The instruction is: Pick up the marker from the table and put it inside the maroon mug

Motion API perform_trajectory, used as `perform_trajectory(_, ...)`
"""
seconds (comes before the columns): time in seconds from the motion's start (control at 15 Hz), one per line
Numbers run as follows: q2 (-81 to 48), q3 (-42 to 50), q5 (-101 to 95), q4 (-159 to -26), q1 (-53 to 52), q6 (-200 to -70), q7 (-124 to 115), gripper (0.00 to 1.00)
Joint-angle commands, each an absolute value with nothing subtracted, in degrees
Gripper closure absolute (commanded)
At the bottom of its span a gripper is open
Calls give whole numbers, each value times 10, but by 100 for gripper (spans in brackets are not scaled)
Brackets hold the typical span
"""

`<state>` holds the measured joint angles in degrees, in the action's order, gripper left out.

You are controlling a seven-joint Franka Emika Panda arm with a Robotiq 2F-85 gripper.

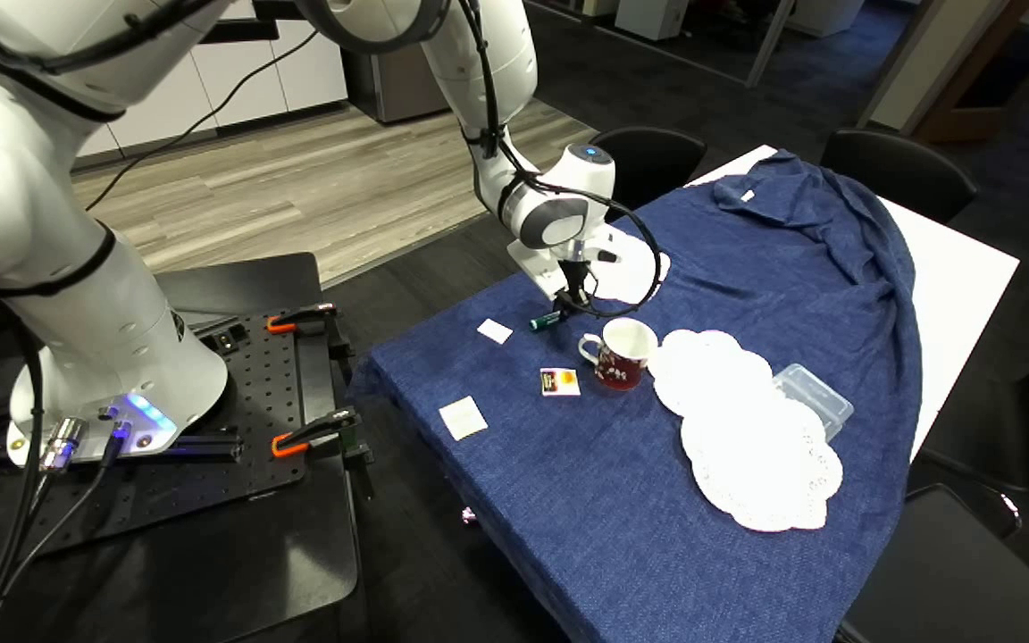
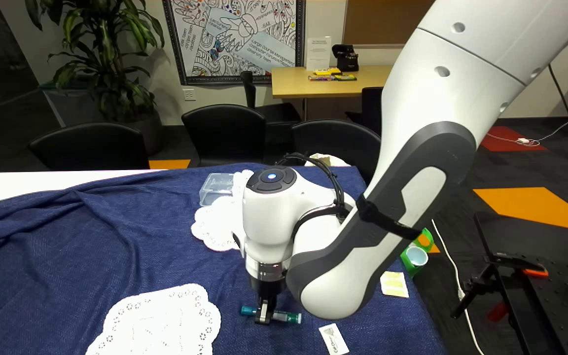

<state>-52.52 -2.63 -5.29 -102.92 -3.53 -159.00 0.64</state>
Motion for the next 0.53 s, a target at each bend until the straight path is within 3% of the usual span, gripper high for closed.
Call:
perform_trajectory(0.0, -495, -25, -37, -1051, -47, -1573, -10, 95)
perform_trajectory(0.47, -420, 4, -38, -1100, -79, -1565, -78, 95)
